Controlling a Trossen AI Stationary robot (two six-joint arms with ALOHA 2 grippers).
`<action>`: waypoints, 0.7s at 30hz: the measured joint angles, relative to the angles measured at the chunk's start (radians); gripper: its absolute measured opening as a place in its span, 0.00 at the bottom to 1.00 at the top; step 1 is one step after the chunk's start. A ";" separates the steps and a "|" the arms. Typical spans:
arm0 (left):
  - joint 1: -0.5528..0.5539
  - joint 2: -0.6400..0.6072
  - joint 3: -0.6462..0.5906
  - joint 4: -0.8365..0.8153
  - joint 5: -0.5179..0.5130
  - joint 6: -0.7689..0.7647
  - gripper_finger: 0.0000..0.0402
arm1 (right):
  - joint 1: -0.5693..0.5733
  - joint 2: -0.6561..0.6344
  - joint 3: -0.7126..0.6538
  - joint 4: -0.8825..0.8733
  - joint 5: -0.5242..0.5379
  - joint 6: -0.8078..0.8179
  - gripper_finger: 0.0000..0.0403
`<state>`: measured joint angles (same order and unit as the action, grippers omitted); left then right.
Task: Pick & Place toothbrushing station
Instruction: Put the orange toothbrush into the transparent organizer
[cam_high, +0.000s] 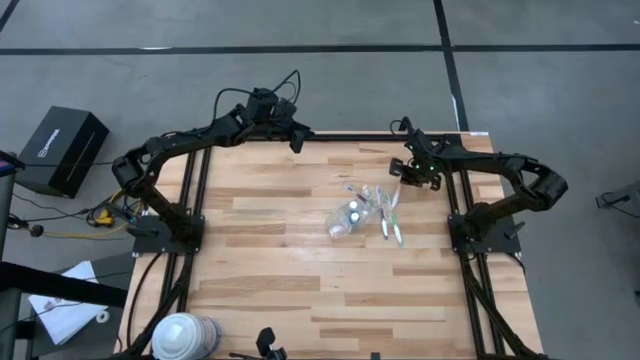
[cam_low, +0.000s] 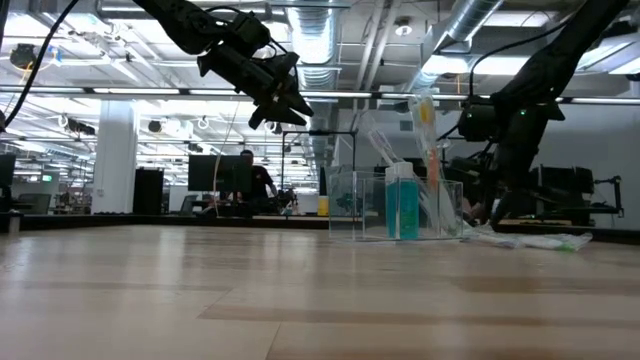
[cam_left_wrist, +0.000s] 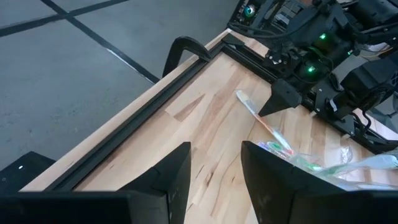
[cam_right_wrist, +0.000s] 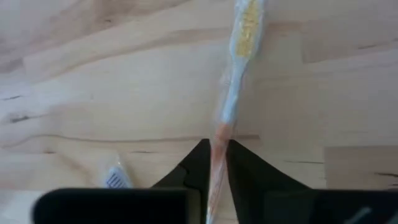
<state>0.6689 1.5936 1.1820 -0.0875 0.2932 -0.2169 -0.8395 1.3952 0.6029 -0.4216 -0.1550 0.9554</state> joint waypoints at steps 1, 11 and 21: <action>0.000 0.000 0.000 -0.001 0.000 0.000 0.34 | 0.000 0.000 0.000 0.001 -0.003 -0.008 0.08; -0.003 0.000 0.000 -0.002 0.000 -0.005 0.34 | 0.008 -0.007 0.000 0.072 -0.044 -0.039 0.00; -0.005 0.000 0.000 0.047 0.061 -0.088 0.34 | 0.052 -0.139 0.131 0.125 -0.027 -0.114 0.00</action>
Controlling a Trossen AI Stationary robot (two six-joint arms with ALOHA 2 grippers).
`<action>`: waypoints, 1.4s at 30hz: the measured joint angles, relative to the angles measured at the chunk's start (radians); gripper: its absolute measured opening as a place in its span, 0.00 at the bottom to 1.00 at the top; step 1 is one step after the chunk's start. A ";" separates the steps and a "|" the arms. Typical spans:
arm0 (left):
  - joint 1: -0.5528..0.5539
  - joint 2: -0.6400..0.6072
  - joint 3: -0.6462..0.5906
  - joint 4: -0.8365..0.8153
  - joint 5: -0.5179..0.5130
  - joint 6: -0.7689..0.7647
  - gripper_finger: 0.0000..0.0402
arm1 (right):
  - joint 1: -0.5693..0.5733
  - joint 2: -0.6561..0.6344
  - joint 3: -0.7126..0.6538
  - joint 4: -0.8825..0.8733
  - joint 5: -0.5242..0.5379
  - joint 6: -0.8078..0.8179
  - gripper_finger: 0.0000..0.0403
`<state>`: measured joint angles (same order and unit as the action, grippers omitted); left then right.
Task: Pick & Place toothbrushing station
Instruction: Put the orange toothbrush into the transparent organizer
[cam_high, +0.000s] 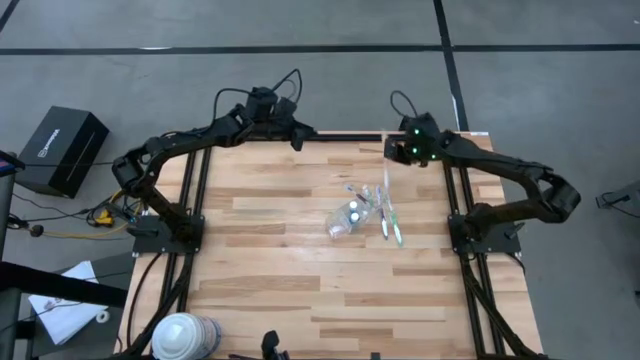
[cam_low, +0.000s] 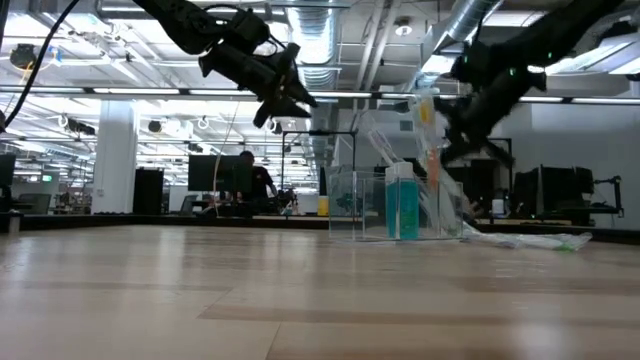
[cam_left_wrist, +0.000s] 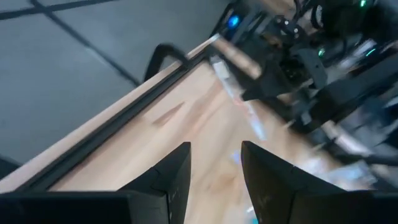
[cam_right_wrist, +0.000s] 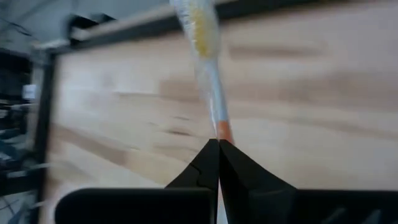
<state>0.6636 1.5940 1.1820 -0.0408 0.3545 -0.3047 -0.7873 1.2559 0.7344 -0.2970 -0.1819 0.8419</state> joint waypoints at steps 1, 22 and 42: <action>0.000 0.000 0.000 0.024 0.011 -0.022 0.34 | 0.004 -0.015 0.016 -0.001 0.004 -0.008 0.00; -0.071 -0.057 0.000 0.479 0.218 -0.249 0.34 | 0.287 -0.005 0.433 0.050 0.030 -0.173 0.00; -0.099 -0.203 0.001 0.476 0.124 -0.230 0.34 | 0.456 0.242 0.798 0.073 -0.039 -0.262 0.00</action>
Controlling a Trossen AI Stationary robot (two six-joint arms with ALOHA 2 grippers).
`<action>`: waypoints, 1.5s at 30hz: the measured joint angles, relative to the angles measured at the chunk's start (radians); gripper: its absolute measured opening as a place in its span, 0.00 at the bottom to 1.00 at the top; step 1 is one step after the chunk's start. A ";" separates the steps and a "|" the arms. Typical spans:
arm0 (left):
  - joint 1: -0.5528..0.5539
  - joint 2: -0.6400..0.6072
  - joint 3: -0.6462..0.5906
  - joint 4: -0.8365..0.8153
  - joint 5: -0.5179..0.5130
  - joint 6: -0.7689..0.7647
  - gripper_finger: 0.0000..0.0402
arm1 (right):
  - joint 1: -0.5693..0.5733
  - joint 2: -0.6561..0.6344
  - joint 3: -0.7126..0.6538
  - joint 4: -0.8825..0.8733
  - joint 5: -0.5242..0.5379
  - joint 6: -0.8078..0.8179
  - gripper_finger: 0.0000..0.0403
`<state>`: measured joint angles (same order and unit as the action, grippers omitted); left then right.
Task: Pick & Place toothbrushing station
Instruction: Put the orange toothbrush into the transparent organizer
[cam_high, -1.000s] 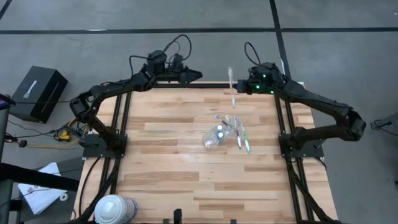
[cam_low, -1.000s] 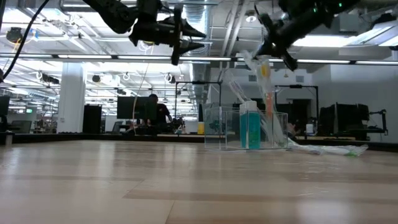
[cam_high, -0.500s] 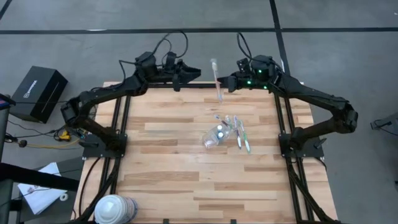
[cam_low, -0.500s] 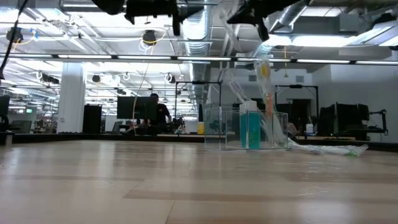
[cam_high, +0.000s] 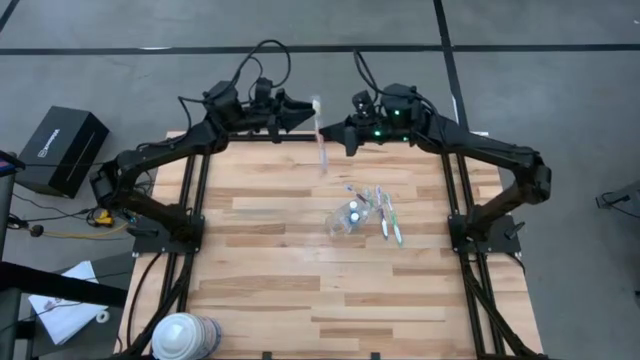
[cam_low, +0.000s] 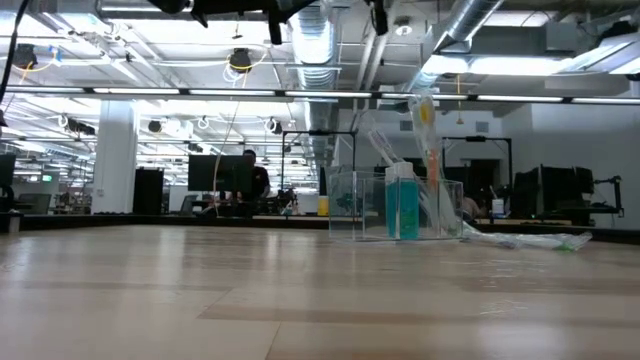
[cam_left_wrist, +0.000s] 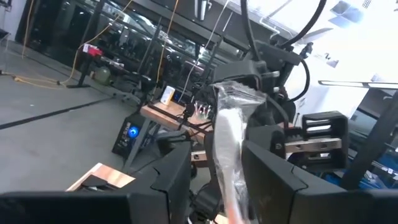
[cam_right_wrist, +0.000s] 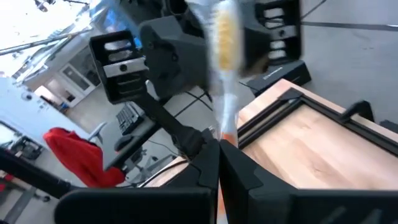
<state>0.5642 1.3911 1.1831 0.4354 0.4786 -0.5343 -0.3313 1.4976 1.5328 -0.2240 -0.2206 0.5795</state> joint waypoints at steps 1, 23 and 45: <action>-0.007 0.000 0.000 -0.001 0.000 0.000 0.34 | 0.000 0.012 0.014 0.000 -0.006 -0.003 0.00; -0.018 -0.005 0.000 0.008 0.001 0.002 0.34 | 0.024 0.061 0.065 -0.040 -0.040 -0.010 0.00; -0.013 -0.005 0.000 0.008 0.006 0.015 0.06 | 0.023 0.060 0.065 -0.029 -0.039 -0.015 0.00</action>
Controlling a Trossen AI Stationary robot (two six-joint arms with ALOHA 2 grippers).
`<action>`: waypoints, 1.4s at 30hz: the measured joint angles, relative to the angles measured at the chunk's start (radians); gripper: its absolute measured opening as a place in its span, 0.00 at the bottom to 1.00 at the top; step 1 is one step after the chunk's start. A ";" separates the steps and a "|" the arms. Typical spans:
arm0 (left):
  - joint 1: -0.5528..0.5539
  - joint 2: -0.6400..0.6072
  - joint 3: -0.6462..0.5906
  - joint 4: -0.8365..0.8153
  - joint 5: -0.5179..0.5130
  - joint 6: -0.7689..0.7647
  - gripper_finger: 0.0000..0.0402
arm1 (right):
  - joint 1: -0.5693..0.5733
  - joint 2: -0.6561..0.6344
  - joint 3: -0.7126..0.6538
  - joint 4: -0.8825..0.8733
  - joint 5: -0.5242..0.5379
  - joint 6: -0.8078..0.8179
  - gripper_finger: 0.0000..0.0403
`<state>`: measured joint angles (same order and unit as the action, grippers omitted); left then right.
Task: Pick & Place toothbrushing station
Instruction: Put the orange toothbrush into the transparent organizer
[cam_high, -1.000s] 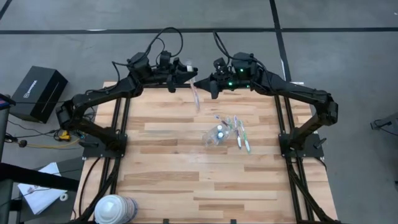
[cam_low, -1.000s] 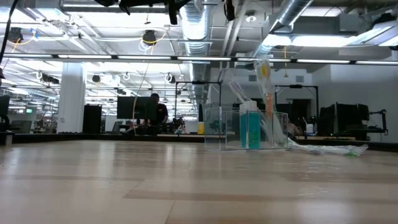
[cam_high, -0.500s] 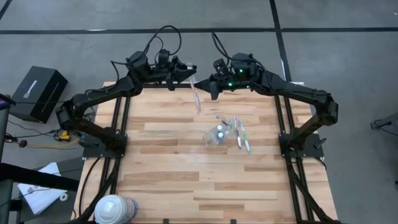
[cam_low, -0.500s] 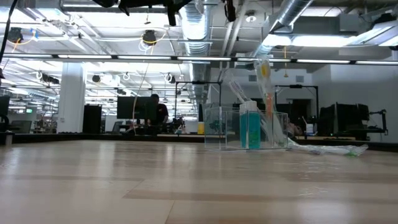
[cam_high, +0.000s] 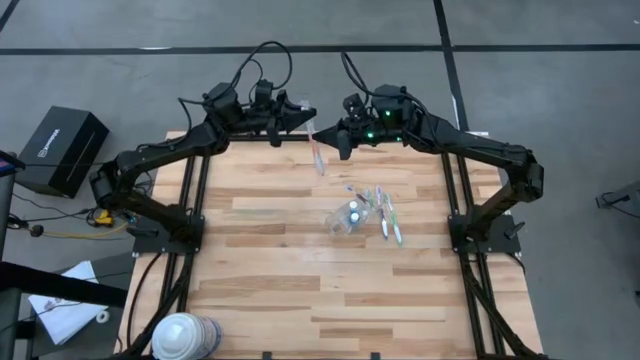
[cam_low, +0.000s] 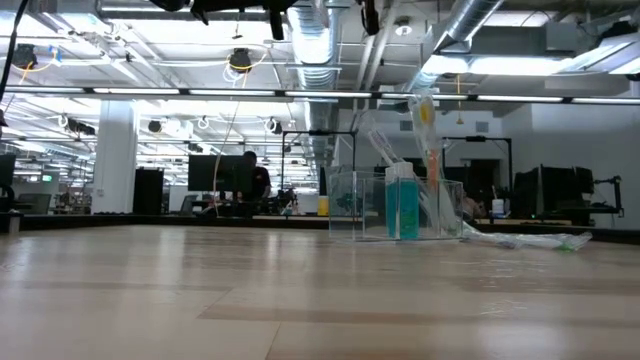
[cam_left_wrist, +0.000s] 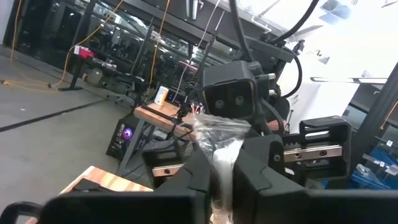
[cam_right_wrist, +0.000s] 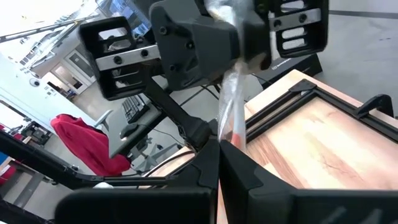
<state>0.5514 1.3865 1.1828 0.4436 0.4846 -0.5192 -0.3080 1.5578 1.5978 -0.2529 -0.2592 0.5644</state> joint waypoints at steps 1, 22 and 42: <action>0.000 0.000 0.000 0.001 -0.001 0.006 0.04 | 0.000 0.000 0.000 -0.001 0.000 0.000 0.00; 0.055 0.000 -0.002 -0.017 0.125 0.045 0.02 | -0.063 -0.240 0.000 -0.103 0.076 -0.189 0.30; -0.265 0.011 -0.127 -0.128 -0.291 0.363 0.02 | -0.072 -0.493 0.000 -0.211 0.186 -0.225 0.29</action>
<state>0.2864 1.3975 1.0561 0.3157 0.1932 -0.1564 -0.3805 1.0643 1.5974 -0.4641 -0.0734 0.3397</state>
